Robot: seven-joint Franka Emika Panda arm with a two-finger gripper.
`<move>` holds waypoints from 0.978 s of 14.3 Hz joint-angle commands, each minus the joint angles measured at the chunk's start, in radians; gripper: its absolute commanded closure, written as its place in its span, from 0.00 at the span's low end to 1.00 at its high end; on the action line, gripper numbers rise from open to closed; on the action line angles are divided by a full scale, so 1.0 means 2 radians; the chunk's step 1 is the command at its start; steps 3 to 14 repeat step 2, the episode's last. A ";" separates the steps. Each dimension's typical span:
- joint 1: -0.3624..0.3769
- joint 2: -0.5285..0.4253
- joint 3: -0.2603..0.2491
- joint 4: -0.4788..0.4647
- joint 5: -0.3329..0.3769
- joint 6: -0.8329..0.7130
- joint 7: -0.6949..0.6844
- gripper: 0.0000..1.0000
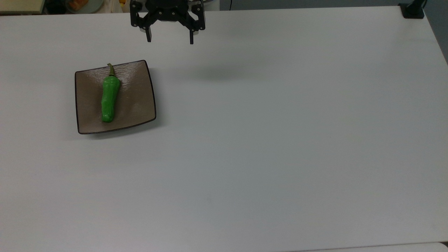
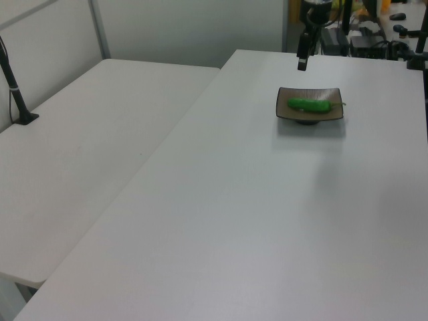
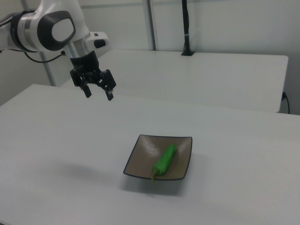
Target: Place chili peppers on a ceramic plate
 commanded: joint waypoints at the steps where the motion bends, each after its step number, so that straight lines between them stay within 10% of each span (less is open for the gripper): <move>1: 0.005 -0.008 -0.004 -0.009 -0.003 -0.007 0.008 0.00; 14: 0.005 -0.007 -0.004 -0.009 -0.003 -0.006 0.008 0.00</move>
